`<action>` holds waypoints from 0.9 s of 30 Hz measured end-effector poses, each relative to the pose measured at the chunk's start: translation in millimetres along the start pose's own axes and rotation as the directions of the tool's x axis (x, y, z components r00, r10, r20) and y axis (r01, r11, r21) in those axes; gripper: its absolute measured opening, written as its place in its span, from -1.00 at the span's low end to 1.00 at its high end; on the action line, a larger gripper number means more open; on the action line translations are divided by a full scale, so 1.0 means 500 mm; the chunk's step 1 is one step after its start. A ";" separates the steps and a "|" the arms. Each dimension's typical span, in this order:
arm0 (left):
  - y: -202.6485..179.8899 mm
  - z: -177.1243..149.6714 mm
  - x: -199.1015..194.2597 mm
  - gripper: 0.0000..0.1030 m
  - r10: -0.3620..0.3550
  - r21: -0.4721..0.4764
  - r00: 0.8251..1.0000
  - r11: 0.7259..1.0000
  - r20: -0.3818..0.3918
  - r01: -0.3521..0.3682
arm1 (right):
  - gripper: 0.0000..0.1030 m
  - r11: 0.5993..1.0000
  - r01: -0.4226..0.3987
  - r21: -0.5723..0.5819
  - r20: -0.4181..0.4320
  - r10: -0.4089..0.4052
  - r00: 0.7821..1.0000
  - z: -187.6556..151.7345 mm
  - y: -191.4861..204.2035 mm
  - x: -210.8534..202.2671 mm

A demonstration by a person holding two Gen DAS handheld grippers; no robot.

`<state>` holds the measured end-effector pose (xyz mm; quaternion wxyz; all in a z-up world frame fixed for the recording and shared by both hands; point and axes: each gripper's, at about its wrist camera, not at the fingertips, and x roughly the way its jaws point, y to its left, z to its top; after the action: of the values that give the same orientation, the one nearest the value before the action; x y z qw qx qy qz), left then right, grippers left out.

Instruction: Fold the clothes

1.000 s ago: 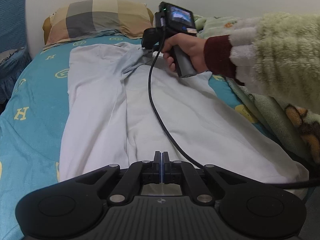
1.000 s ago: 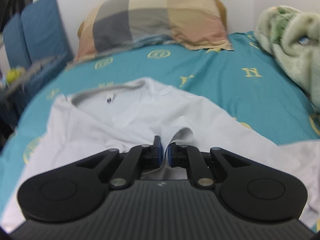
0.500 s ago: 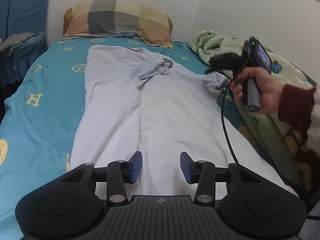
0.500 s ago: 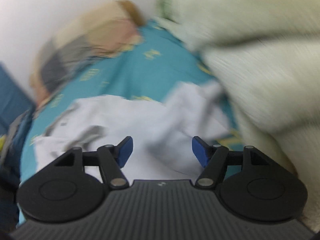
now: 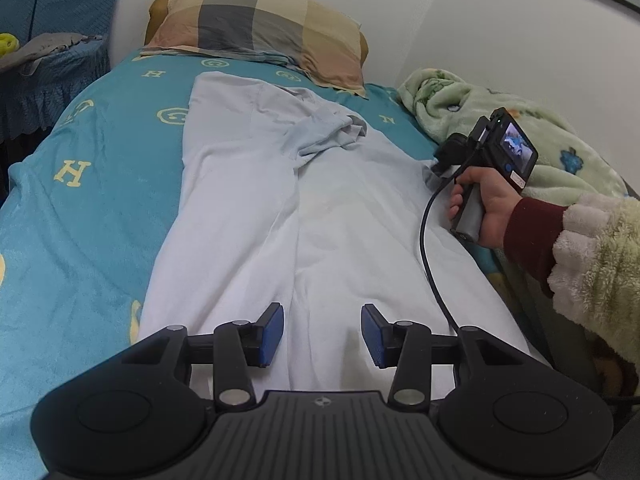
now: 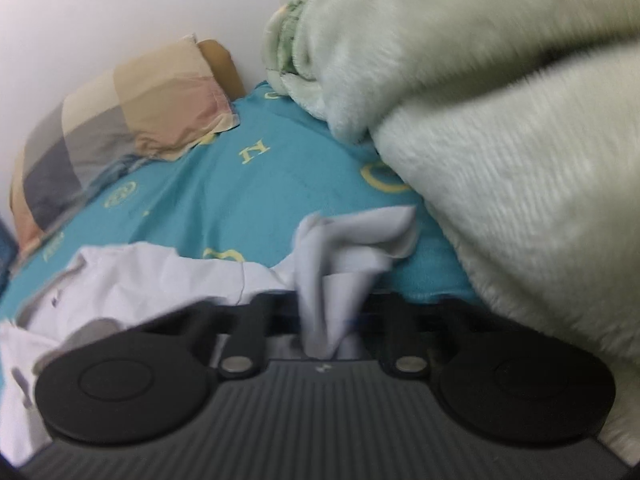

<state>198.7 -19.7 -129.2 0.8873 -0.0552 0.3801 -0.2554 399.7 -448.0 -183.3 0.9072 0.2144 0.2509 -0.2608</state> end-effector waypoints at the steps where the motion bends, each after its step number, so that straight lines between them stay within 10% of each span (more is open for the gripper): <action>1: 0.000 0.002 -0.004 -0.11 0.000 -0.002 1.000 1.000 0.008 0.000 | -0.74 0.999 0.000 -0.051 0.029 0.002 1.000 0.005 0.016 -0.016; 11: 0.008 0.029 -0.078 -0.11 0.038 -0.034 0.987 0.999 0.156 -0.033 | -0.75 0.854 -0.037 -0.519 0.239 0.187 0.953 -0.012 0.284 -0.228; 18: 0.043 0.043 -0.120 -0.11 0.053 -0.116 0.974 0.993 0.219 -0.028 | -0.72 0.699 -0.141 -0.701 0.071 0.265 0.962 -0.174 0.437 -0.211; 22: 0.057 0.046 -0.125 -0.11 0.050 -0.142 0.974 0.990 0.222 -0.018 | -0.65 0.680 -0.225 -0.698 -0.039 0.277 0.960 -0.211 0.461 -0.183; 27: 0.075 0.050 -0.132 -0.11 0.045 -0.175 0.973 0.985 0.226 -0.005 | 0.33 0.679 -0.392 -0.621 -0.168 0.373 0.912 -0.193 0.426 -0.246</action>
<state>193.4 42.9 -79.7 0.9202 -0.1566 0.2966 -0.2019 399.3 -188.5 -134.2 0.9555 -0.0577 0.2868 0.0392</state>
